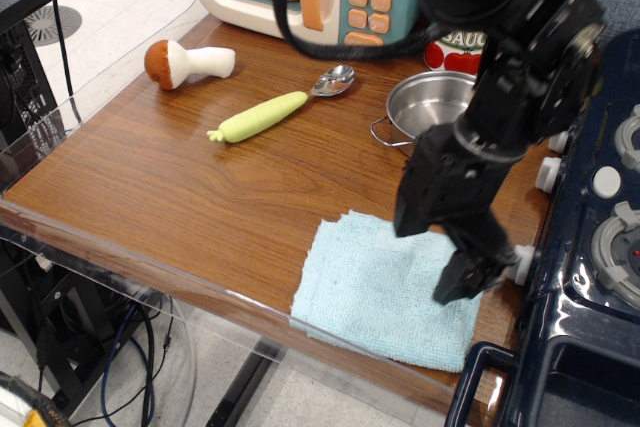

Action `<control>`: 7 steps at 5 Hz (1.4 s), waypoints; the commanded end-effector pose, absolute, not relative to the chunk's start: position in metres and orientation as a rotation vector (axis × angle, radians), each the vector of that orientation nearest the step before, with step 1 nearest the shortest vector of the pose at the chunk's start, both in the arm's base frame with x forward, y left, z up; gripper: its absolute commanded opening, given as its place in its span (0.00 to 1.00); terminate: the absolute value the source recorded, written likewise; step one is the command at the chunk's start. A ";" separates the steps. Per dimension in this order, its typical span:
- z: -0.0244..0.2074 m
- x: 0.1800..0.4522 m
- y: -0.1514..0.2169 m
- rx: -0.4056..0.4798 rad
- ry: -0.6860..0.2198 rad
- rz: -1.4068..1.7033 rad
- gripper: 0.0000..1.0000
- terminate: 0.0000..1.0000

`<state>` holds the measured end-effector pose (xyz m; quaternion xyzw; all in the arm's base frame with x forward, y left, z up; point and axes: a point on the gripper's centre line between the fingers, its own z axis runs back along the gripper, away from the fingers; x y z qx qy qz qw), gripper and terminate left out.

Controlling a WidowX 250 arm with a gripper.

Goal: Move the blue cloth to the front left corner.

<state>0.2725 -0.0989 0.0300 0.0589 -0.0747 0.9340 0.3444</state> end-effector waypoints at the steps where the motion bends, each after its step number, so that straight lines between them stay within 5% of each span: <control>1: 0.013 0.261 -0.085 0.207 -0.177 2.421 1.00 0.00; 4: 0.006 0.262 -0.059 0.153 -0.081 2.497 1.00 0.00; 7: -0.001 0.254 0.024 0.190 -0.034 2.733 1.00 0.00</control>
